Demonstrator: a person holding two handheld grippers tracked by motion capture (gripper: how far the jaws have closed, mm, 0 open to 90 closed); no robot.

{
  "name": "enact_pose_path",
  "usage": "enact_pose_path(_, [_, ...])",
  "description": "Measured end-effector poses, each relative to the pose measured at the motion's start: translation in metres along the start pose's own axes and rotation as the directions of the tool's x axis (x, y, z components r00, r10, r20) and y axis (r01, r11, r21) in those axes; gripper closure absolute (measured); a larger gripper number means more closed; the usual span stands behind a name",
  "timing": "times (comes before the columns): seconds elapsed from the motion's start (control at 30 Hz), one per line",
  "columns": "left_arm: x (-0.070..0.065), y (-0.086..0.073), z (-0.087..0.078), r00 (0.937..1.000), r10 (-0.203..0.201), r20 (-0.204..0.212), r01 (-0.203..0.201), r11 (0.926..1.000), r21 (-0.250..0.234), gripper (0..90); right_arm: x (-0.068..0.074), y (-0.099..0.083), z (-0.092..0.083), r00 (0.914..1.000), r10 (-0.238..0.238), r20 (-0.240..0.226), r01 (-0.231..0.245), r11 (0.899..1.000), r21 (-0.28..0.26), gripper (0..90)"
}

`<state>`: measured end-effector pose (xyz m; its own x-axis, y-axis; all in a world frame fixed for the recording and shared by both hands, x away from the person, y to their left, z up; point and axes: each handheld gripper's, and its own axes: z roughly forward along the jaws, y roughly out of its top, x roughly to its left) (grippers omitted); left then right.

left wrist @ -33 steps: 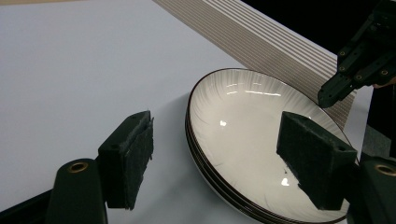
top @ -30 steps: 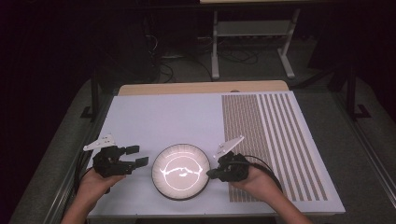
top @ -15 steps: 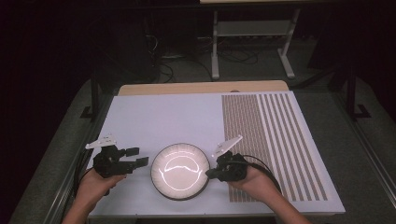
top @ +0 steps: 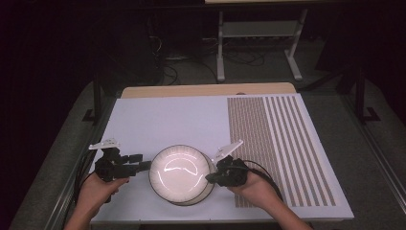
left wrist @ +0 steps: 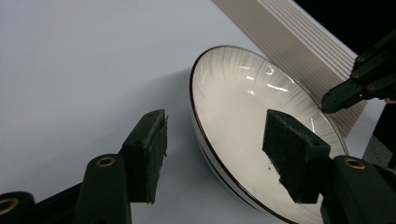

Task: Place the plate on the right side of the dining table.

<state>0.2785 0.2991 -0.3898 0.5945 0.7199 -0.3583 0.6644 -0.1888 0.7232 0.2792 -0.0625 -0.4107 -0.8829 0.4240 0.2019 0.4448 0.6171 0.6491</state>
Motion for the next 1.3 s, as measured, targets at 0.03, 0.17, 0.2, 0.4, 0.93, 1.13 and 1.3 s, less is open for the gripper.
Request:
enact_pose_path(0.03, [0.0,0.0,0.0,0.9999,-0.012,-0.006,0.012,0.9999,0.01,39.7,0.0,0.001,0.001,1.0,0.0,0.0,0.0,1.0,-0.003,89.7])
enact_pose_path(0.17, [-0.002,0.002,0.001,0.9983,-0.048,-0.032,0.049,0.9982,0.035,42.3,0.002,0.002,0.005,1.0,0.004,0.008,-0.004,1.0,-0.013,89.7])
enact_pose_path(0.2, [-0.002,0.002,0.001,0.9976,-0.058,-0.038,0.059,0.9974,0.041,42.9,0.002,0.003,0.006,0.9999,0.007,0.008,-0.007,1.0,-0.016,89.7])
enact_pose_path(0.4, [-0.001,0.003,0.004,0.99,-0.125,-0.065,0.13,0.9879,0.085,42.7,0.001,0.0,0.006,0.9997,0.025,0.007,-0.024,0.999,-0.037,89.8])
enact_pose_path(0.93, [0.001,0.004,0.009,0.9782,-0.192,-0.081,0.2,0.9741,0.107,45.8,0.002,0.001,0.02,0.9993,0.034,0.013,-0.033,0.998,-0.062,89.8])
enact_pose_path(1.13, [0.004,0.004,0.012,0.9695,-0.234,-0.074,0.241,0.963,0.119,50.5,0.002,0.004,0.026,0.9991,0.042,0.011,-0.041,0.996,-0.076,89.8])
enact_pose_path(1.3, [0.004,0.004,0.014,0.9613,-0.266,-0.074,0.273,0.9535,0.128,59.2,0.003,0.005,0.031,0.9988,0.048,0.01,-0.047,0.995,-0.087,89.8])
